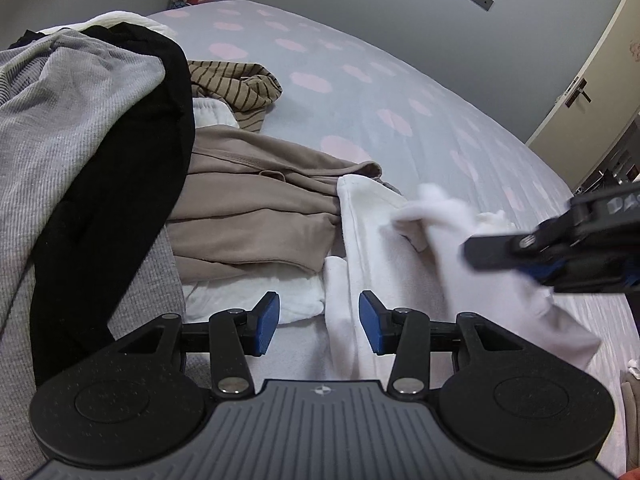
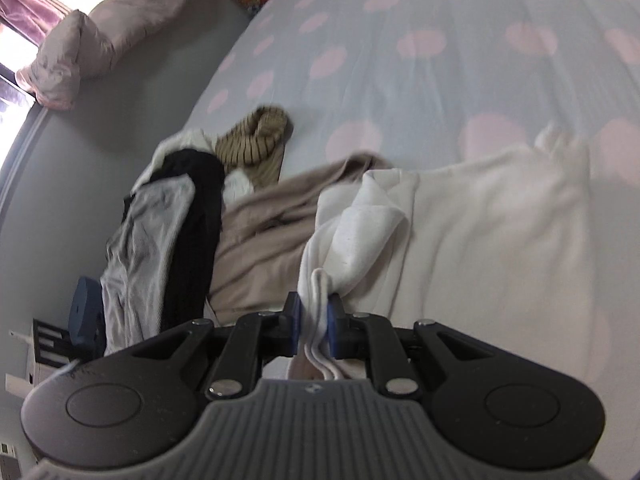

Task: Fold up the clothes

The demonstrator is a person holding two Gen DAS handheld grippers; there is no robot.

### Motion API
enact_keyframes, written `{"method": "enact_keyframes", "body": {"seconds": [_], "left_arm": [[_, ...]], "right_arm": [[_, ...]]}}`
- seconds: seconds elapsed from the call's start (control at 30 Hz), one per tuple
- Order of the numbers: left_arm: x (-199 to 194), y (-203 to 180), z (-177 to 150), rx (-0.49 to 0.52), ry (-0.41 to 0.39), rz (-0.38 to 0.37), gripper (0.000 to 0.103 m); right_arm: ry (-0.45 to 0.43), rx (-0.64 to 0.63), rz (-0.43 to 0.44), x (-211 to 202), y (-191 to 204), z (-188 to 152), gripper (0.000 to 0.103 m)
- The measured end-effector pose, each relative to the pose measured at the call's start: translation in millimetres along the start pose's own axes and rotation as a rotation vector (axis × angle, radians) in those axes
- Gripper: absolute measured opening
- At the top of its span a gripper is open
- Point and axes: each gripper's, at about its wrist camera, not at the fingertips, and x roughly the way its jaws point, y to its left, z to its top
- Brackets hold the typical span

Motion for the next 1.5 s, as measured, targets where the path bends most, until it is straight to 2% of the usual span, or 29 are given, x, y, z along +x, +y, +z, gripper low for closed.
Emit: {"method": "enact_keyframes", "body": {"seconds": [0.27, 0.33, 0.43, 0.53, 0.6, 0.67, 0.87, 1.03, 1.13, 1.27, 1.4, 1.5], "left_arm": [[0.5, 2.7, -1.0, -0.016, 0.005, -0.008, 0.041], [-1.0, 3.6, -2.7, -0.024, 0.009, -0.012, 0.041], [-6.0, 5.7, -5.1, -0.045, 0.016, -0.027, 0.041], [-14.4, 9.2, -6.7, -0.079, 0.003, -0.033, 0.041], [-20.7, 12.1, -7.8, -0.106, -0.01, -0.04, 0.041], [-27.2, 15.5, -7.8, -0.143, -0.021, -0.054, 0.041], [-44.2, 19.1, -10.6, -0.229, -0.043, -0.119, 0.048], [-49.4, 10.6, -23.5, -0.241, 0.041, -0.128, 0.052], [-49.4, 5.8, -30.6, -0.247, 0.115, -0.098, 0.053], [-48.3, 4.7, -43.2, -0.269, 0.19, -0.078, 0.052], [-45.3, 9.4, -52.1, -0.299, 0.238, -0.028, 0.052], [-42.4, 13.4, -57.3, -0.338, 0.251, -0.084, 0.052]], "right_arm": [[0.043, -0.022, -0.032, 41.8, 1.9, -10.6, 0.016], [0.047, -0.046, -0.042, 47.2, 4.2, -12.8, 0.019], [0.046, -0.093, -0.042, 46.3, 10.9, -14.6, 0.029], [0.012, -0.146, -0.038, 30.8, 19.3, -15.7, 0.032], [-0.025, -0.189, -0.032, 14.4, 25.5, -17.6, 0.04], [-0.064, -0.228, -0.029, -5.5, 28.1, -22.4, 0.042], [-0.145, -0.324, -0.058, -53.0, 11.6, -66.1, 0.045], [-0.177, -0.347, -0.098, -75.7, -18.6, -120.7, 0.048], [-0.208, -0.376, -0.144, -84.9, -32.9, -151.2, 0.049], [-0.273, -0.44, -0.22, -95.8, -43.8, -187.2, 0.055], [-0.295, -0.508, -0.271, -96.4, -48.7, -214.1, 0.056], [-0.279, -0.556, -0.288, -90.3, -49.9, -227.4, 0.058]]}}
